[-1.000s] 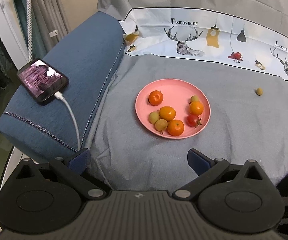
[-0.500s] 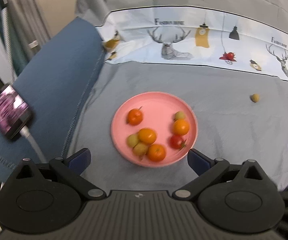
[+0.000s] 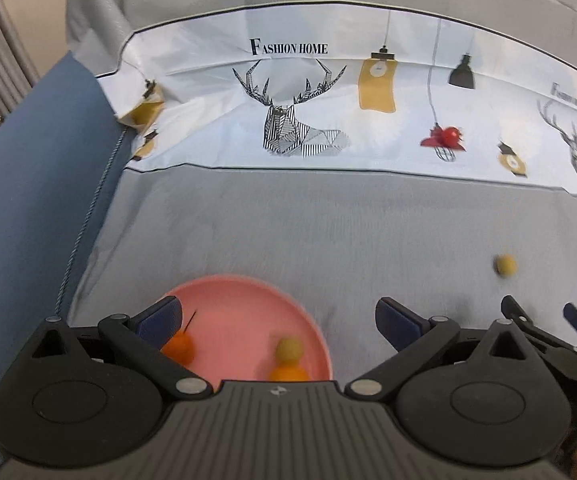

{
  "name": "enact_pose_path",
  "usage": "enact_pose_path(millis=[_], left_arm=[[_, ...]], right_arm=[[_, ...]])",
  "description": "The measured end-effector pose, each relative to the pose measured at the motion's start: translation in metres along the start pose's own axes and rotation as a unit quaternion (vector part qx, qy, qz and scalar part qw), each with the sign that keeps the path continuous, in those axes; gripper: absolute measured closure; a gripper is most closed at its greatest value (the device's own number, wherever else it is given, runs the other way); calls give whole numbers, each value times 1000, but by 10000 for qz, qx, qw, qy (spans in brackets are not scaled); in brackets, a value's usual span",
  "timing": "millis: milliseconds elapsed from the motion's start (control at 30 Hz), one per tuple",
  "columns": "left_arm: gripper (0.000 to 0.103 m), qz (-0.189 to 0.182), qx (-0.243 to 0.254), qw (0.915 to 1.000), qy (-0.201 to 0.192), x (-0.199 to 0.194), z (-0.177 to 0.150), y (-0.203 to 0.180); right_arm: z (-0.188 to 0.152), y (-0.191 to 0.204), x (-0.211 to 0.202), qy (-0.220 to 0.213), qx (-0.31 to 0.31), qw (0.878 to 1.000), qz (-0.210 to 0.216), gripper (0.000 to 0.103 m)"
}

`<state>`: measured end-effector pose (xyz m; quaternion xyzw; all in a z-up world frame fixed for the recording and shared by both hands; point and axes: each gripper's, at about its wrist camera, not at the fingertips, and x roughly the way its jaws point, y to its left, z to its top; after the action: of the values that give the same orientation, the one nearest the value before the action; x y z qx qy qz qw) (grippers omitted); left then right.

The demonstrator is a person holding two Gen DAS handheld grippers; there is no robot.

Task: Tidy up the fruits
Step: 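Move the right gripper to the small yellow-green fruit and grasp it, then grasp a red tomato with the left gripper while the right holds the yellow-green fruit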

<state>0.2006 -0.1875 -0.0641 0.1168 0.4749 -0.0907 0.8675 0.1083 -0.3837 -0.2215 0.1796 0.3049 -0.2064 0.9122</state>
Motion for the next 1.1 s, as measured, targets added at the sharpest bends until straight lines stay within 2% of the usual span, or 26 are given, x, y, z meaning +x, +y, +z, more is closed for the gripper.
enact_pose_path(millis=[167, 233, 267, 300, 367, 400, 433, 533, 733, 833, 1033, 1067, 1100], left_arm=[[0, 55, -24, 9999, 108, 39, 33, -20], [0, 19, -16, 9999, 152, 54, 45, -33], [0, -4, -12, 9999, 150, 61, 50, -39], [0, -17, 8, 9999, 148, 68, 55, -47], [0, -53, 75, 9999, 130, 80, 66, -63], [0, -76, 107, 9999, 109, 85, 70, -71], [0, -94, 132, 9998, 89, 91, 75, -80], [0, -232, 274, 9993, -65, 105, 90, -108], [0, -721, 643, 9949, -304, 149, 133, -168], [0, -921, 663, 9932, -275, 176, 158, -194], [1, -820, 904, 9925, -113, 221, 181, -229], [4, -824, 910, 9924, -86, 225, 181, -230], [19, -834, 903, 9924, -61, 228, 182, -231]], right_arm=[[5, -2, 61, 192, 102, 9997, -86, 3], [3, 2, 63, -64, 35, 9998, -201, 7], [2, 3, 61, -185, 15, 9996, -225, 17], [0, 5, 58, -345, -13, 9989, -310, 45], [-1, 6, 57, -433, -111, 9981, -431, 74], [-1, 2, 57, -474, -58, 9979, -429, 77], [0, -4, 57, -501, 31, 9977, -457, 77], [5, -27, 65, -545, 346, 9937, -917, 77], [14, -79, 83, -654, 1061, 9762, -1773, 76], [13, -81, 86, -668, 1081, 9743, -1862, 76], [12, -81, 89, -648, 1056, 9747, -1860, 76], [13, -81, 88, -651, 1061, 9746, -1860, 76], [13, -81, 87, -650, 1059, 9746, -1862, 76]])
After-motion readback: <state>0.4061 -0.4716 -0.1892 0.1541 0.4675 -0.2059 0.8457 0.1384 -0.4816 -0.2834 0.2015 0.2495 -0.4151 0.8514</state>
